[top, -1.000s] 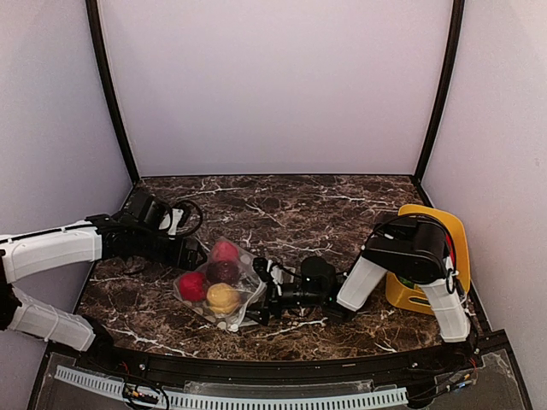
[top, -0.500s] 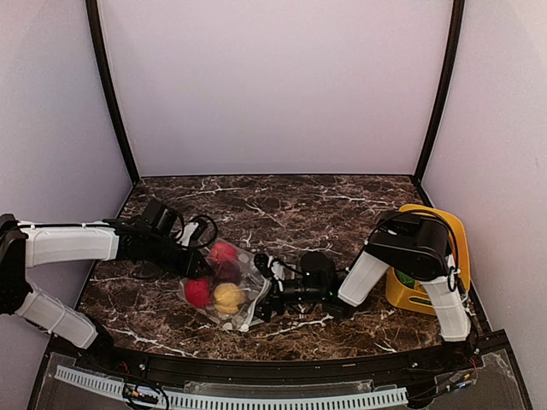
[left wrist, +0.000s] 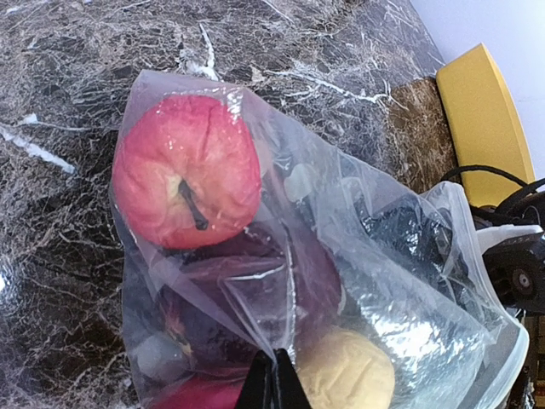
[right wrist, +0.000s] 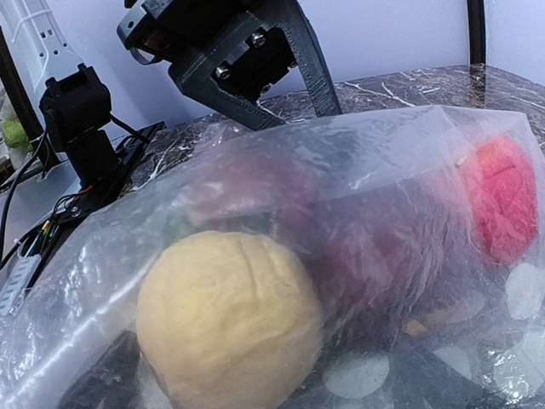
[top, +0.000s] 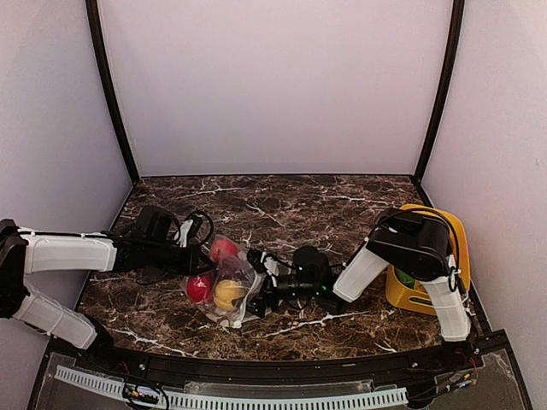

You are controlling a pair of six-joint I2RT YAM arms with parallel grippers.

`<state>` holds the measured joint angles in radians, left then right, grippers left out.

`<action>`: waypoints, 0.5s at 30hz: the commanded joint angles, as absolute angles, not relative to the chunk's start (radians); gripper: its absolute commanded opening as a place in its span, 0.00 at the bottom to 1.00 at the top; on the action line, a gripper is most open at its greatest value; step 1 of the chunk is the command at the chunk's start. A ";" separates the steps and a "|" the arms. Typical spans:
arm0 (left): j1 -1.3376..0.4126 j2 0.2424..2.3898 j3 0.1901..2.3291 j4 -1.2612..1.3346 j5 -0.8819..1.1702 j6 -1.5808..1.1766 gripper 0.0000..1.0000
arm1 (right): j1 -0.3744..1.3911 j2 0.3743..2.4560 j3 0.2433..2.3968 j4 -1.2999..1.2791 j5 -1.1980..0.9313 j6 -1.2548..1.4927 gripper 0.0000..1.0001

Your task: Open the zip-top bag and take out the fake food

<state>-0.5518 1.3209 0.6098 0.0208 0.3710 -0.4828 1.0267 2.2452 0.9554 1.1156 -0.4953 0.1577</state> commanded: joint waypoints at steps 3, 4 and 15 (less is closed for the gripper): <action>-0.585 1.317 0.553 0.156 0.388 -0.563 0.01 | 1.072 2.231 1.016 1.042 -0.400 0.128 0.99; -0.588 1.321 0.548 0.178 0.392 -0.568 0.01 | 1.074 2.239 1.025 1.038 -0.391 0.132 0.99; -0.618 1.344 0.529 0.243 0.408 -0.607 0.01 | 1.071 2.311 1.147 0.944 -0.345 0.122 0.97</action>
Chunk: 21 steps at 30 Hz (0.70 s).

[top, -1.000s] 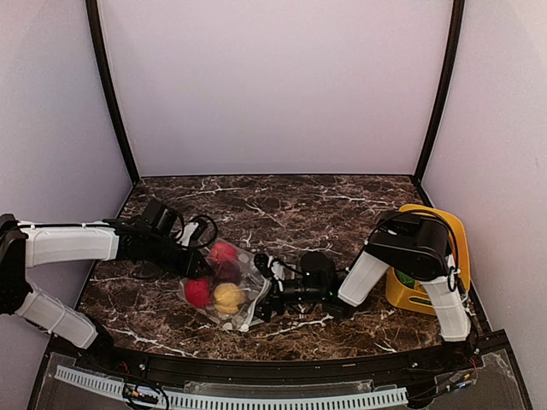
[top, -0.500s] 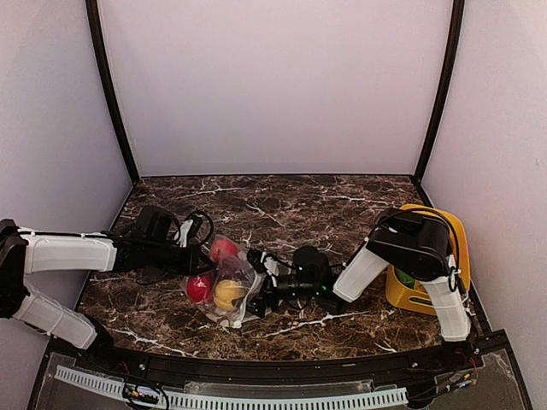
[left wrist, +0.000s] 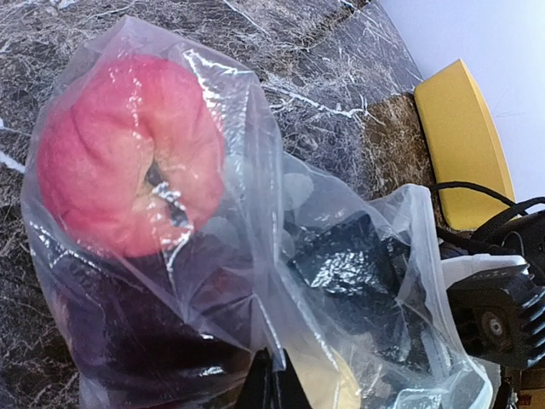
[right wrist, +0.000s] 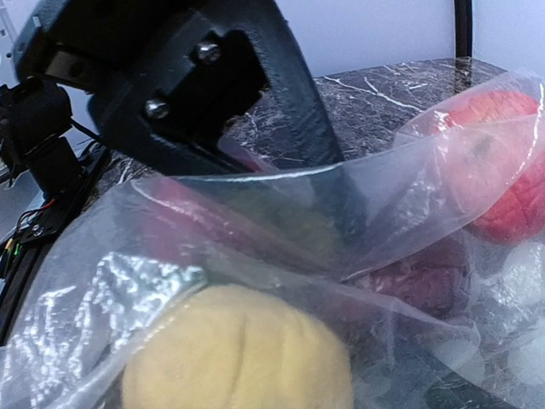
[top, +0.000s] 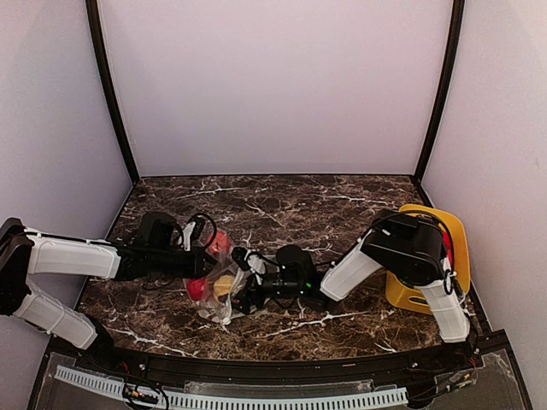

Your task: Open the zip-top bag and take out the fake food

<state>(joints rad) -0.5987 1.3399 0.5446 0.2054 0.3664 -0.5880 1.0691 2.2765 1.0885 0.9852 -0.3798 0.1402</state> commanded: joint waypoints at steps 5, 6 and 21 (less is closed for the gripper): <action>-0.616 1.328 0.544 0.213 0.352 -0.587 0.01 | 1.065 2.283 1.109 0.918 -0.350 0.107 0.88; -0.614 1.325 0.547 0.207 0.343 -0.583 0.01 | 1.061 2.265 1.087 0.927 -0.353 0.109 0.86; -0.554 1.318 0.577 0.119 0.219 -0.552 0.01 | 1.039 2.038 0.863 0.912 -0.336 0.106 0.57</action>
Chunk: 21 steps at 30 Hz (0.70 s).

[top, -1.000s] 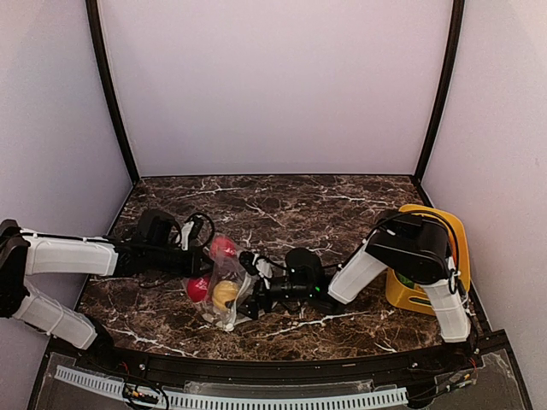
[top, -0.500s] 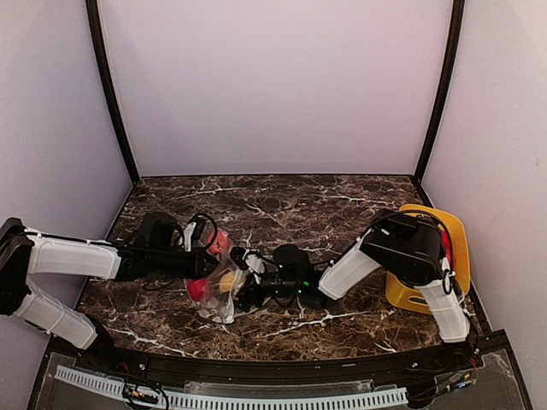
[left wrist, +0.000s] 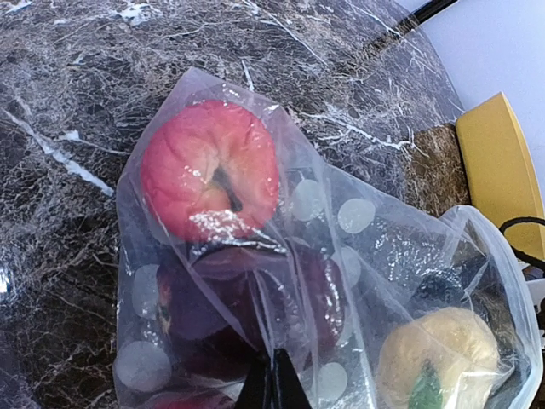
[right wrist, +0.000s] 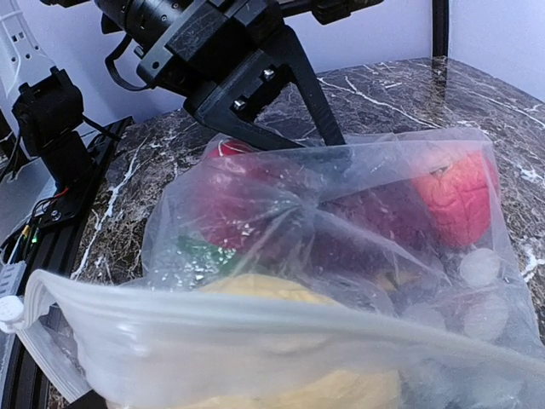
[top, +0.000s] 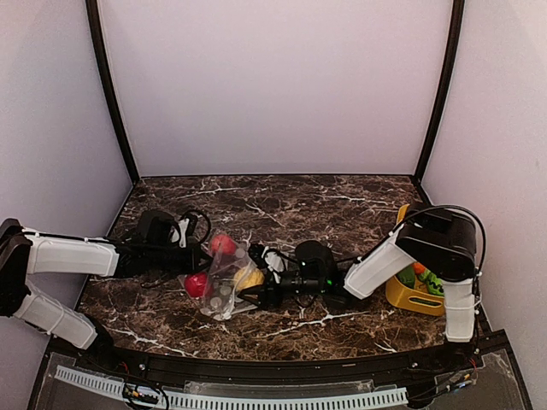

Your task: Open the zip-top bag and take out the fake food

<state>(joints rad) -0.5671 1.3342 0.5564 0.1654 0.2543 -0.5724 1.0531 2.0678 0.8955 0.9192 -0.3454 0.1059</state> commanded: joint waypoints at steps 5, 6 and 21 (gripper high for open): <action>-0.546 1.327 0.596 0.117 0.187 -0.551 0.01 | 1.037 1.980 0.809 0.860 -0.339 0.118 0.58; -0.542 1.330 0.598 0.115 0.183 -0.551 0.01 | 1.035 1.963 0.790 0.854 -0.338 0.123 0.58; -0.491 1.367 0.603 0.130 0.176 -0.554 0.01 | 0.970 1.580 0.604 0.544 -0.252 0.191 0.58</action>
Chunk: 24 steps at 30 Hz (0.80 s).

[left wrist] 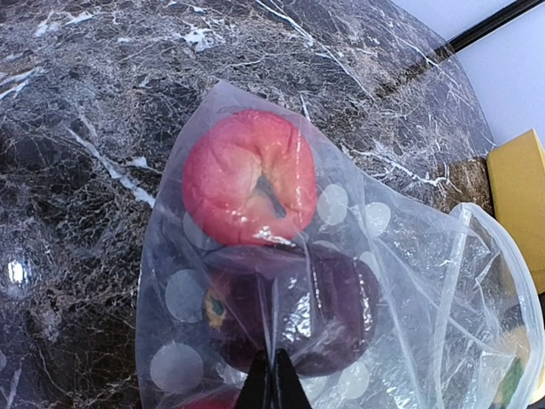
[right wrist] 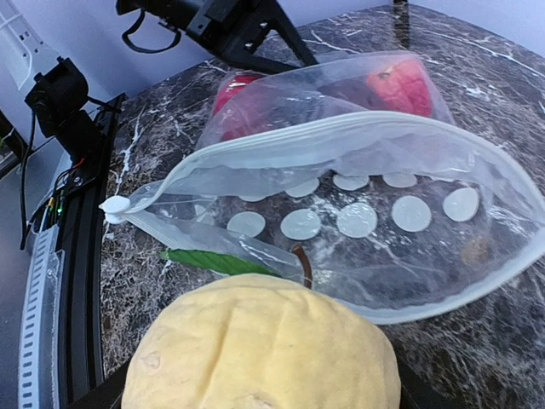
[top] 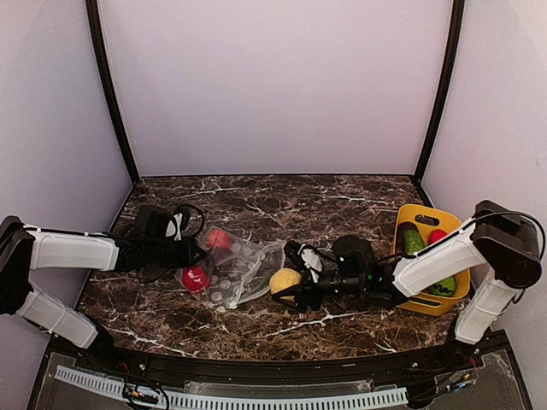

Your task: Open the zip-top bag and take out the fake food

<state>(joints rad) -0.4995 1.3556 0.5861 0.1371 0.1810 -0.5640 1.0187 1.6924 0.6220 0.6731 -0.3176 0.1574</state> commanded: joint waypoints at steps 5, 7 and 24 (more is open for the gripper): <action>-0.488 1.376 0.602 0.138 0.186 -0.551 0.01 | 0.832 1.373 0.619 0.343 -0.171 0.229 0.58; -0.486 1.379 0.601 0.144 0.191 -0.551 0.01 | 0.755 1.290 0.630 0.254 -0.134 0.249 0.58; -0.485 1.420 0.611 0.188 0.235 -0.564 0.01 | 0.096 1.156 0.679 -0.086 -0.058 0.278 0.58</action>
<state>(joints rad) -0.4908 1.4109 0.5903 0.1978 0.2260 -0.5636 0.1818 1.1526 0.6598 -0.0257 -0.0635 0.2783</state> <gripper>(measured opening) 0.010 0.708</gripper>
